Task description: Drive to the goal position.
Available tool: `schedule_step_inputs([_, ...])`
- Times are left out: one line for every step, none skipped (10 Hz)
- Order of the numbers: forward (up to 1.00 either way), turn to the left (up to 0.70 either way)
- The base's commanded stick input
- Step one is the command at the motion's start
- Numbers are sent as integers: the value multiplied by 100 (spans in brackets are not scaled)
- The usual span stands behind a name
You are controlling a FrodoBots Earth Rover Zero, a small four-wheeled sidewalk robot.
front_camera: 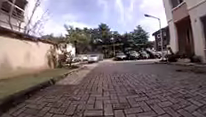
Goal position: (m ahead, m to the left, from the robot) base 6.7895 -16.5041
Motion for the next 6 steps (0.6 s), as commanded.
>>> schedule_step_inputs([70,3])
schedule_step_inputs([70,3])
schedule_step_inputs([70,3])
schedule_step_inputs([70,3])
schedule_step_inputs([70,3])
schedule_step_inputs([70,3])
